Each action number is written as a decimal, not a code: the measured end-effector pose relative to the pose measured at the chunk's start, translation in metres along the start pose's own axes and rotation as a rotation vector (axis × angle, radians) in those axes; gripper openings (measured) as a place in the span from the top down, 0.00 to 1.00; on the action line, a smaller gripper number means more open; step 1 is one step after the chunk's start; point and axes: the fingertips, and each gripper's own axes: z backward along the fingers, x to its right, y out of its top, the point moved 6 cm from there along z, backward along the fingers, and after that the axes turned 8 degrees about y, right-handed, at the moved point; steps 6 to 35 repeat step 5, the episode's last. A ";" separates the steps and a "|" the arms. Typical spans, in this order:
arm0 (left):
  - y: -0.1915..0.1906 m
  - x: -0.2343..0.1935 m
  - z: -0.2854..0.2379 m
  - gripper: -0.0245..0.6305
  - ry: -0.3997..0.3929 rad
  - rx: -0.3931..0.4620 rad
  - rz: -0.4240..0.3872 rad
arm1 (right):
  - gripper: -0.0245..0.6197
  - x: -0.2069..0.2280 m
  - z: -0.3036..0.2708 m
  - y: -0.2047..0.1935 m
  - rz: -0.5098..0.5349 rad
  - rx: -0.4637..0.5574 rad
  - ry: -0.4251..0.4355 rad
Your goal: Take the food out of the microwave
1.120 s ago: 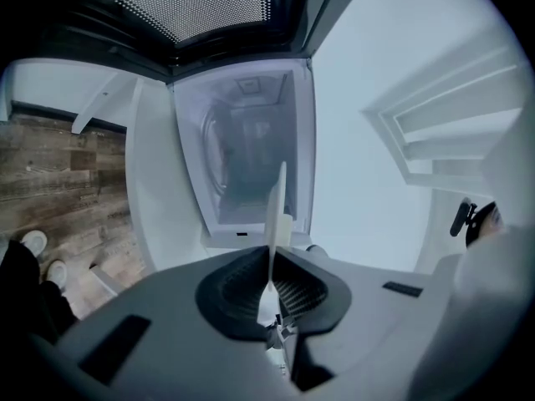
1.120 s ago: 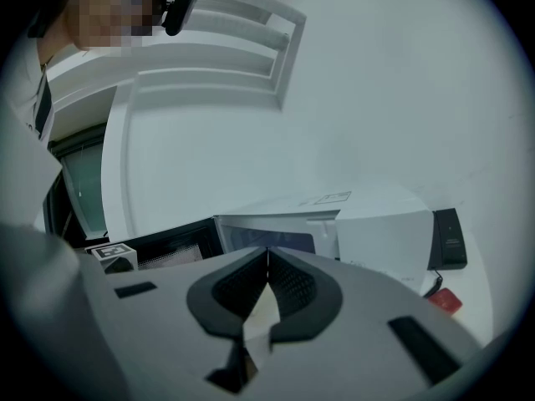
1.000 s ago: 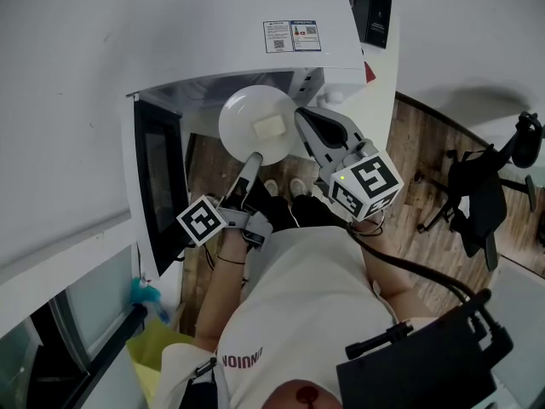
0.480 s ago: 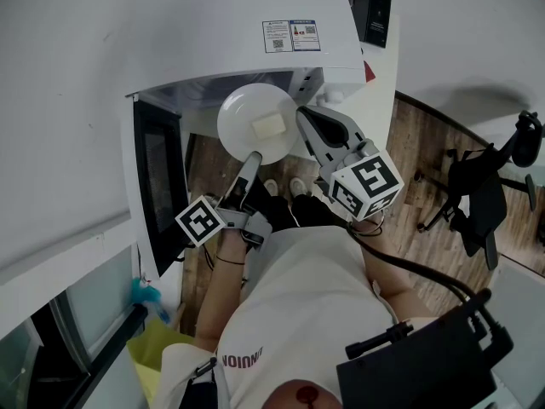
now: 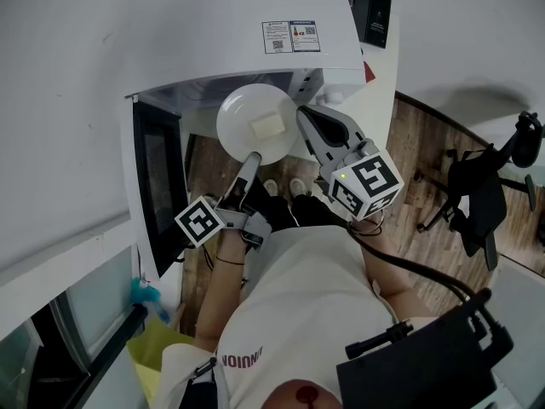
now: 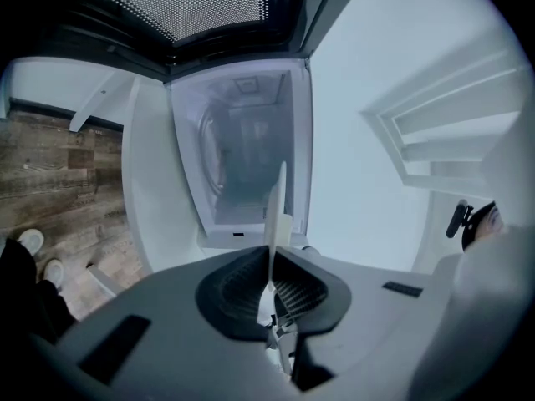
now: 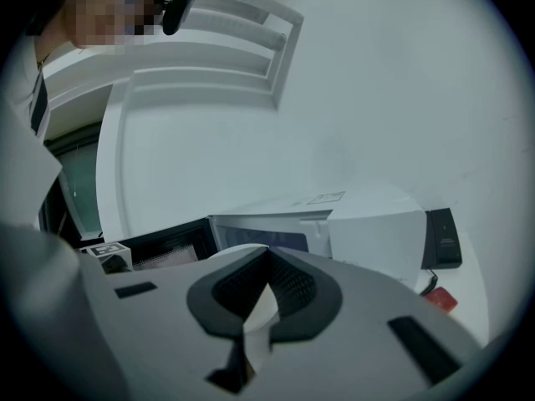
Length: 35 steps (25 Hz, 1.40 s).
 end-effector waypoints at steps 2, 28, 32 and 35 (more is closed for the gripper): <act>0.000 0.000 0.000 0.93 0.001 0.001 0.000 | 0.93 0.001 0.000 0.000 -0.001 0.000 0.000; 0.000 0.000 0.000 0.93 0.003 0.002 0.003 | 0.93 0.001 0.000 0.001 -0.002 0.000 0.000; 0.000 0.000 0.000 0.93 0.003 0.002 0.003 | 0.93 0.001 0.000 0.001 -0.002 0.000 0.000; 0.000 0.000 0.000 0.93 0.003 0.002 0.003 | 0.93 0.001 0.000 0.001 -0.002 0.000 0.000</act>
